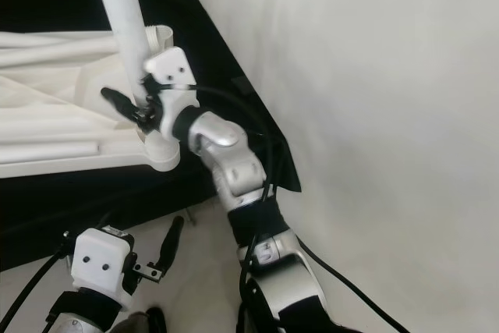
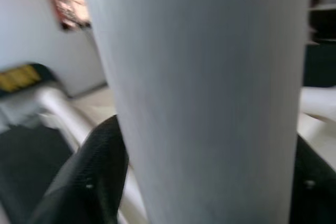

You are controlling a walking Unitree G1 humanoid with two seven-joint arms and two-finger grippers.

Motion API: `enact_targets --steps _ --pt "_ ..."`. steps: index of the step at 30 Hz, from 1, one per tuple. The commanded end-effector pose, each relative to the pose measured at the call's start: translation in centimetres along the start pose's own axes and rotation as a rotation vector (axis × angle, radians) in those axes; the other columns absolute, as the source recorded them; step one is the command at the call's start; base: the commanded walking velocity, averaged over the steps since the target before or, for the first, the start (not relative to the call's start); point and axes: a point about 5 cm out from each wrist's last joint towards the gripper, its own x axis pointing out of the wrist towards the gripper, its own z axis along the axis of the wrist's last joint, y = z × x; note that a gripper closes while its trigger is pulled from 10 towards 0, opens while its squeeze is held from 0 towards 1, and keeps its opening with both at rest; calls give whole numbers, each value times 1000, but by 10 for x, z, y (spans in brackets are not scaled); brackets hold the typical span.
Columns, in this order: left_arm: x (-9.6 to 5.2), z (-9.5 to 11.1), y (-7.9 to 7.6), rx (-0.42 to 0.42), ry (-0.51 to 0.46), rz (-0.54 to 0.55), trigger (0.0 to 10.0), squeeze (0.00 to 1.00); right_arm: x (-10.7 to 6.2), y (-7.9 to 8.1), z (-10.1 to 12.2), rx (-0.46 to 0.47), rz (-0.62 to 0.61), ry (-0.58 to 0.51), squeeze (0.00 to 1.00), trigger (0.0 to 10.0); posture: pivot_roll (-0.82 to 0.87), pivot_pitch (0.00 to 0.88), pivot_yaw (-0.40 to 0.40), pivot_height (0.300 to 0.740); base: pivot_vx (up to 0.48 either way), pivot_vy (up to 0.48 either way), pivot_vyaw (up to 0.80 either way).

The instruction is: Building children table

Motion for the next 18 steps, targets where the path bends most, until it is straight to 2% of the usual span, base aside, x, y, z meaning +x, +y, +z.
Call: enact_targets --steps 1,2,3,4,5,6,7,12,15,16,18 --pt "-2 -3 -2 -5 16 -1 10000 0 11 14 12 34 140 -61 1000 10000 -24 262 -85 740 0 0 0" --pt "-2 -2 -2 -6 16 0 10000 0 9 16 16 9 257 -49 1000 10000 -19 267 -86 740 0 0 0" --pt "-2 -2 -2 -6 16 0 10000 0 9 16 16 9 257 -49 1000 10000 -19 267 -86 740 0 0 0" --pt "-3 -2 -3 -7 16 1 10000 0 6 18 19 -34 381 -32 859 10000 -15 272 -87 740 0 0 0" --pt "-4 -1 -3 -7 16 1 10000 0 4 19 21 -67 457 -17 859 10000 -15 272 -87 740 0 0 0" --pt "-4 -1 -3 -7 16 1 10000 0 4 19 21 -67 457 -17 859 10000 -15 272 -87 740 0 0 0" --pt "-4 -1 -3 -8 17 2 10000 0 4 18 21 -68 533 -2 0 10000 -10 279 -88 740 0 0 0" --pt "-6 0 -4 -10 19 2 10000 0 8 13 21 -14 645 30 0 10000 -3 288 -91 740 0 0 0" --pt "-7 0 -5 -10 22 4 10000 0 11 8 20 2 666 34 0 10000 0 291 -93 740 0 0 0" --pt "-7 1 -5 -10 23 5 10000 0 11 7 20 13 671 32 0 0 1 296 -95 740 0 0 0" --pt "-8 1 -6 -11 23 6 10000 0 10 5 21 28 688 30 0 0 3 296 -95 740 0 0 0"
